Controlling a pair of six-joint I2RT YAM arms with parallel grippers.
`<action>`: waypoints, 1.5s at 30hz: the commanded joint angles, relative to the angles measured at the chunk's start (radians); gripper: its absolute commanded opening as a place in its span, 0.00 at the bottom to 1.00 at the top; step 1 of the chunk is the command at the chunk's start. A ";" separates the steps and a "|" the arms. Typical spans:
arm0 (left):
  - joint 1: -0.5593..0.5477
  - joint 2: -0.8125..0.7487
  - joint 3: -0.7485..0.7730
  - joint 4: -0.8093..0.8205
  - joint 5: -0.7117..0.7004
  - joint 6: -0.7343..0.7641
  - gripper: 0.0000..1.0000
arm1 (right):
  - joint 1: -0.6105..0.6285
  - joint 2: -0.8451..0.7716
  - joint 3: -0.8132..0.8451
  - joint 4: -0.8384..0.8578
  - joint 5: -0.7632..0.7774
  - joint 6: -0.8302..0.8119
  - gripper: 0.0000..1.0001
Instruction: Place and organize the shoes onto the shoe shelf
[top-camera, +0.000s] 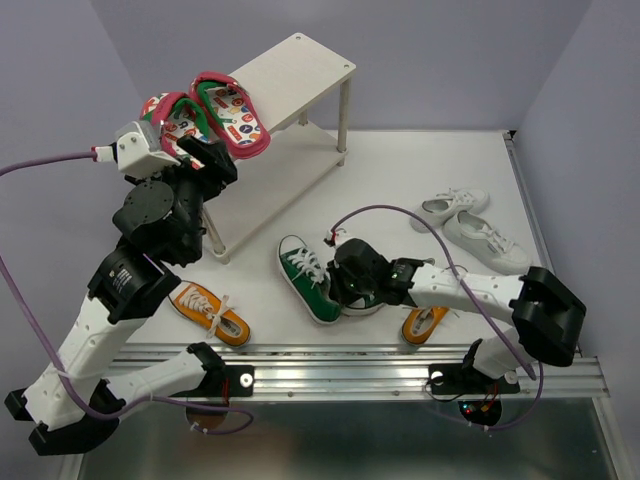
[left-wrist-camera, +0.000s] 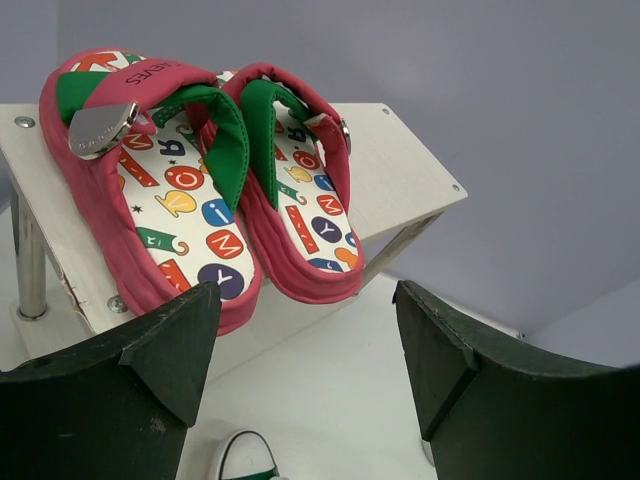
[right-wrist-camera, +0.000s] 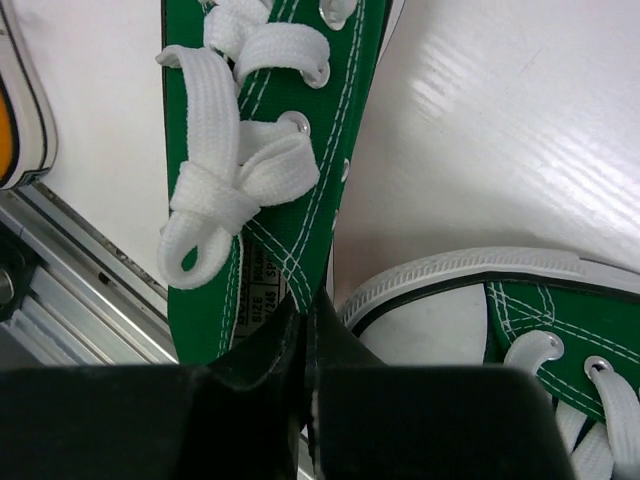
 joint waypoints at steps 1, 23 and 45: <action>0.003 -0.018 0.004 0.044 -0.014 0.004 0.82 | -0.010 -0.099 0.129 0.027 0.090 -0.123 0.01; 0.003 -0.074 0.022 0.004 0.001 -0.002 0.82 | -0.047 0.281 0.563 0.174 0.078 -0.292 0.01; 0.003 -0.100 -0.001 0.004 0.010 -0.016 0.82 | -0.065 0.712 1.109 0.192 0.099 -0.298 0.01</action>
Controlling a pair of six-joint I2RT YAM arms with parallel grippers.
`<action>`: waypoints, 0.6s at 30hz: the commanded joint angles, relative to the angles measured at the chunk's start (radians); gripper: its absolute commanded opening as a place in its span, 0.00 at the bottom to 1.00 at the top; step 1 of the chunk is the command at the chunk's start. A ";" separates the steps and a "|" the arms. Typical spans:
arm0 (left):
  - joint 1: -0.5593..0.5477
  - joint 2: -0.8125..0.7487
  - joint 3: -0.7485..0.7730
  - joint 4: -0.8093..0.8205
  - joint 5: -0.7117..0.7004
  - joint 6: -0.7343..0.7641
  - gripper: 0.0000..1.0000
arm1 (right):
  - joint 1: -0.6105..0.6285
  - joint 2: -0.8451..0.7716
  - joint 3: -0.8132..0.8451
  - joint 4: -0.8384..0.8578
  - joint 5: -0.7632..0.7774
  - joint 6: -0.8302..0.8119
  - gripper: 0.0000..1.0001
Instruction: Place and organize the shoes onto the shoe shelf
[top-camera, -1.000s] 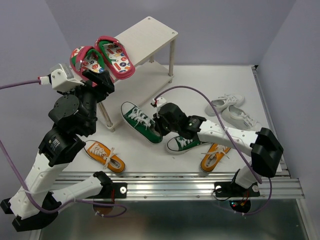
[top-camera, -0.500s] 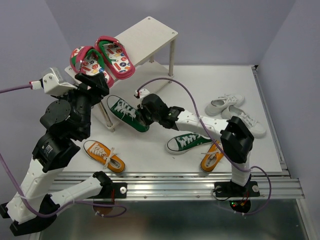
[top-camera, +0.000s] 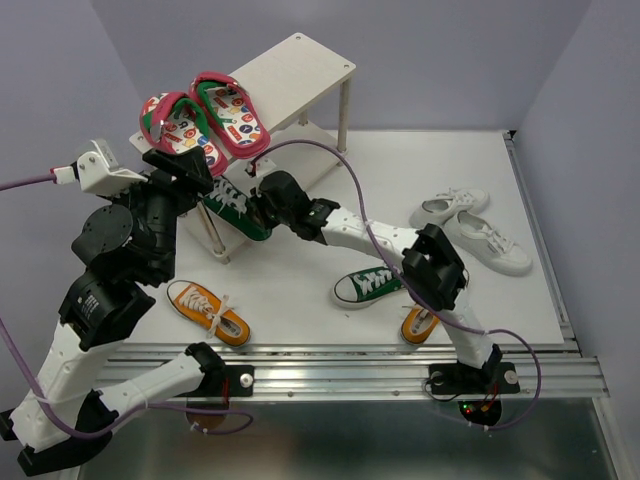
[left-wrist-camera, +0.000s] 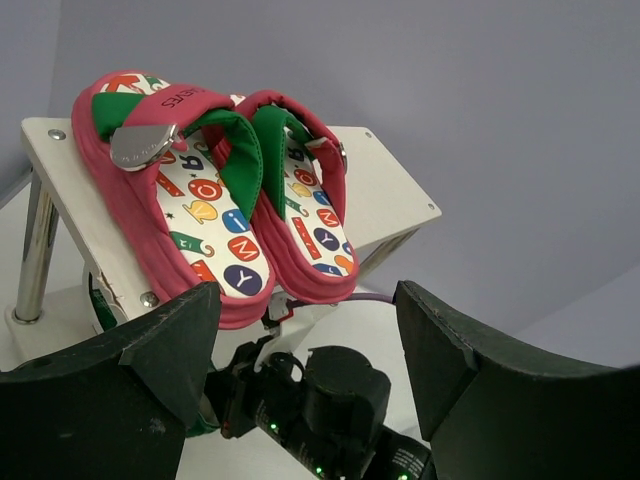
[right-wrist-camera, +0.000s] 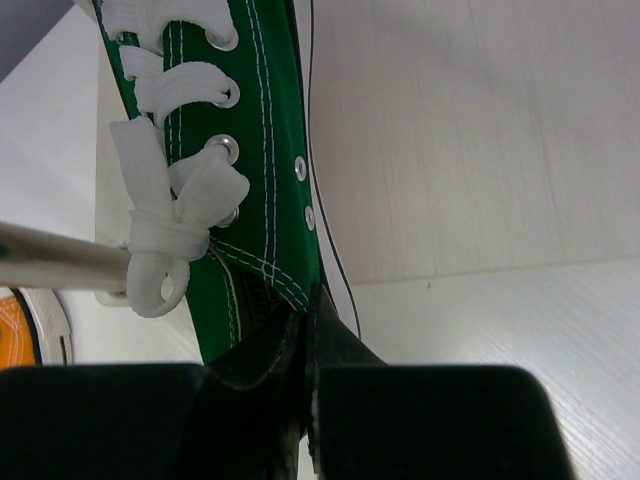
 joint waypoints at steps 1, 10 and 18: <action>0.003 -0.006 0.006 0.032 -0.006 0.003 0.82 | -0.006 0.028 0.140 0.144 -0.003 0.012 0.01; 0.003 -0.014 -0.002 0.035 -0.002 -0.008 0.82 | -0.006 0.128 0.200 0.213 -0.081 0.078 0.11; 0.003 -0.012 0.000 0.034 0.006 -0.015 0.82 | -0.006 0.080 0.168 0.232 -0.150 0.112 0.62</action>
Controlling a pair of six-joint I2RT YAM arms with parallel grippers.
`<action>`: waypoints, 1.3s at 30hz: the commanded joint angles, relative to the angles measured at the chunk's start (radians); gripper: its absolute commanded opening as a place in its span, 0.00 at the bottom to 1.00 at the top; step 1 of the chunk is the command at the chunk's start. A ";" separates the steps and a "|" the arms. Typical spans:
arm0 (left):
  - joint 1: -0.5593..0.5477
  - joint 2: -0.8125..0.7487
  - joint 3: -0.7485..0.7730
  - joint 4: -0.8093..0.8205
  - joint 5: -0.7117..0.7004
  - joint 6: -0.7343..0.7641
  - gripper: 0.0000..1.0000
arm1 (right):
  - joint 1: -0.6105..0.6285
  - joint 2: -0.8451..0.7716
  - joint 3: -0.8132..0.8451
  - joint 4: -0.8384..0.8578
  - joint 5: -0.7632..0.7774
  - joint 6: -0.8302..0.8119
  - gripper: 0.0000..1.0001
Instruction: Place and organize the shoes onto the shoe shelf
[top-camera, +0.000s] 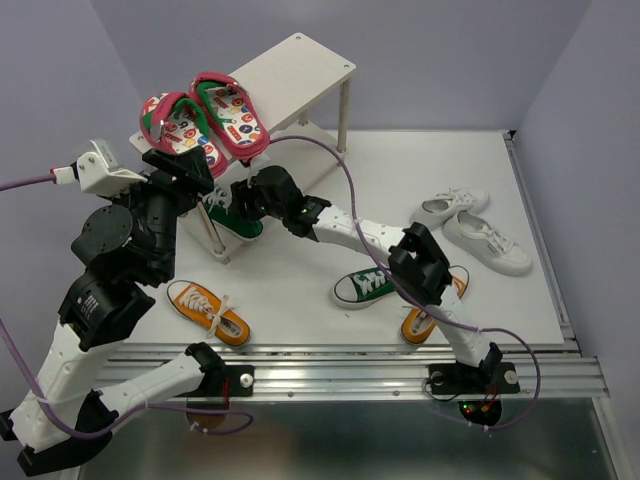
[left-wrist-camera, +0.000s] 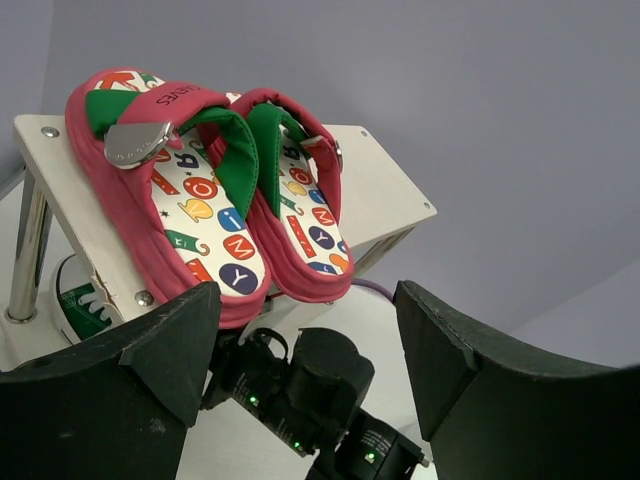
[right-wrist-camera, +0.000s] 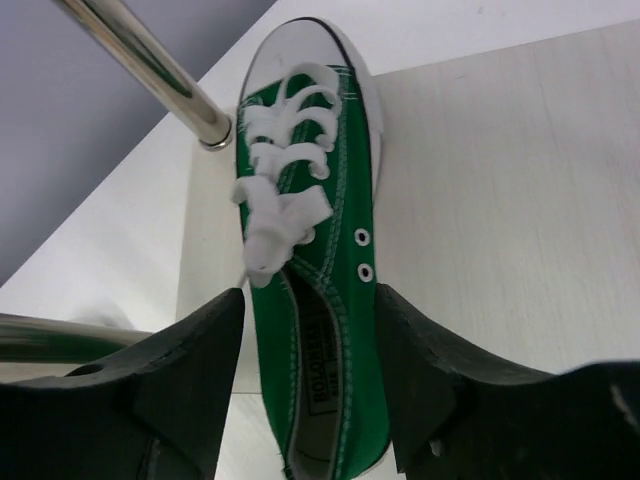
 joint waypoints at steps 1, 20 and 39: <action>0.003 -0.009 -0.002 0.036 0.000 -0.005 0.81 | 0.005 -0.071 0.011 0.084 -0.041 0.026 0.64; 0.005 0.037 -0.026 0.077 -0.003 0.005 0.81 | -0.133 -0.805 -0.946 0.140 0.118 0.035 1.00; 0.005 0.107 -0.029 0.112 -0.014 0.054 0.81 | -0.308 -1.264 -1.302 -0.483 0.203 0.396 1.00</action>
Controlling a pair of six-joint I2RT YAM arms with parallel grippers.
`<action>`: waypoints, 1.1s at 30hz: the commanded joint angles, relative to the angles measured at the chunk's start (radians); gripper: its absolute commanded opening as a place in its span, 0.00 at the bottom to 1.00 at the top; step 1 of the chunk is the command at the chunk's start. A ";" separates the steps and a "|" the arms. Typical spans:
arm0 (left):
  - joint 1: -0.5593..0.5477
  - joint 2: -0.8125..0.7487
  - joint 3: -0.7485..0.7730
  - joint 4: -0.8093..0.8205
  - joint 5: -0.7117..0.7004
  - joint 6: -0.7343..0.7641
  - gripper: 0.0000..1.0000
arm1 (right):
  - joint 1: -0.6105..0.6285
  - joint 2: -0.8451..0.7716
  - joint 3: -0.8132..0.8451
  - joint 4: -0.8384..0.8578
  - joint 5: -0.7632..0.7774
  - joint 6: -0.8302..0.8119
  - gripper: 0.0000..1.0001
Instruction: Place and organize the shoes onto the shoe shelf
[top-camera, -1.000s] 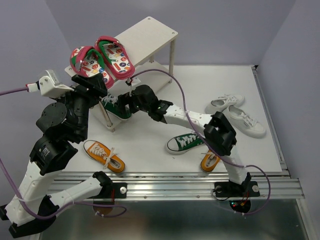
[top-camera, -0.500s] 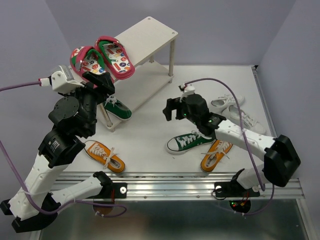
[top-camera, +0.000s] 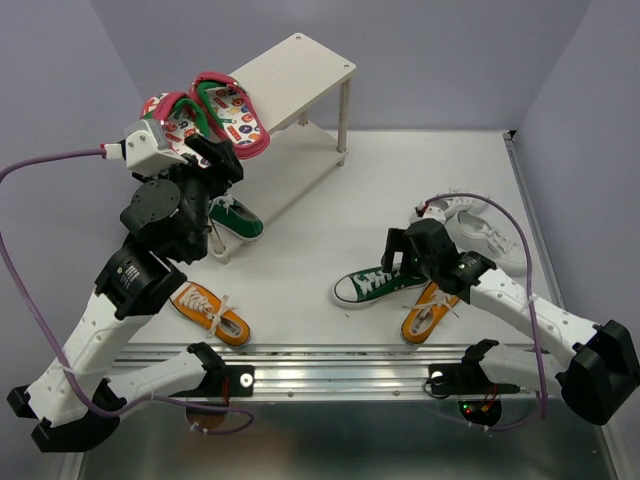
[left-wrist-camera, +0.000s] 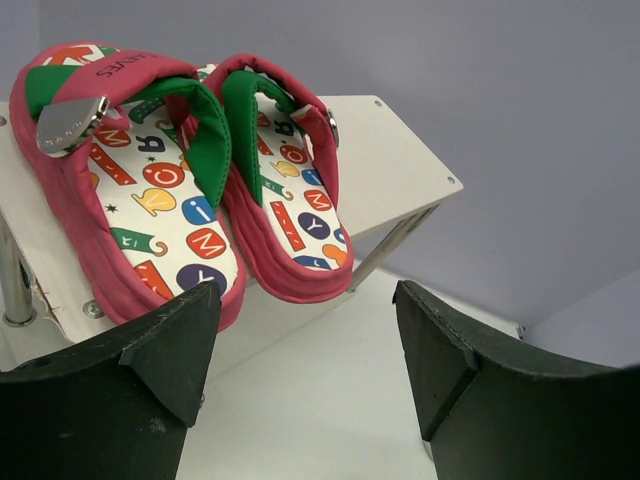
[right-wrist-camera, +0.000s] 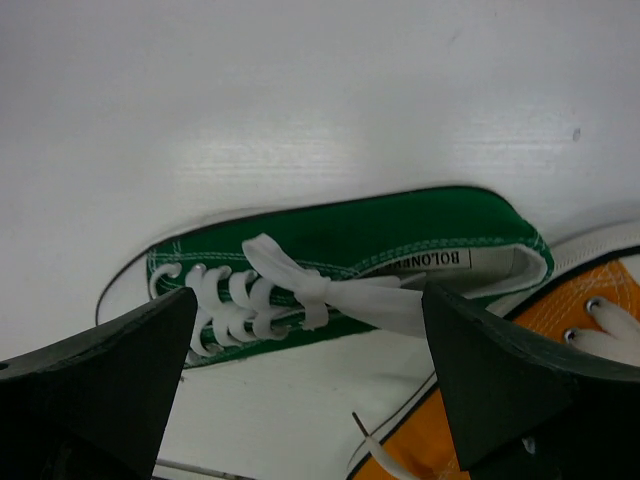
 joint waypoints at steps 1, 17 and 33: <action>0.005 0.004 -0.010 0.045 -0.009 0.016 0.82 | -0.003 -0.038 -0.027 -0.092 -0.053 0.115 1.00; 0.005 -0.018 -0.016 0.052 0.011 0.001 0.81 | -0.003 0.147 -0.002 0.034 -0.009 -0.013 0.73; 0.005 -0.021 -0.020 0.048 0.011 -0.006 0.82 | -0.003 0.103 0.071 0.056 -0.073 -0.004 0.01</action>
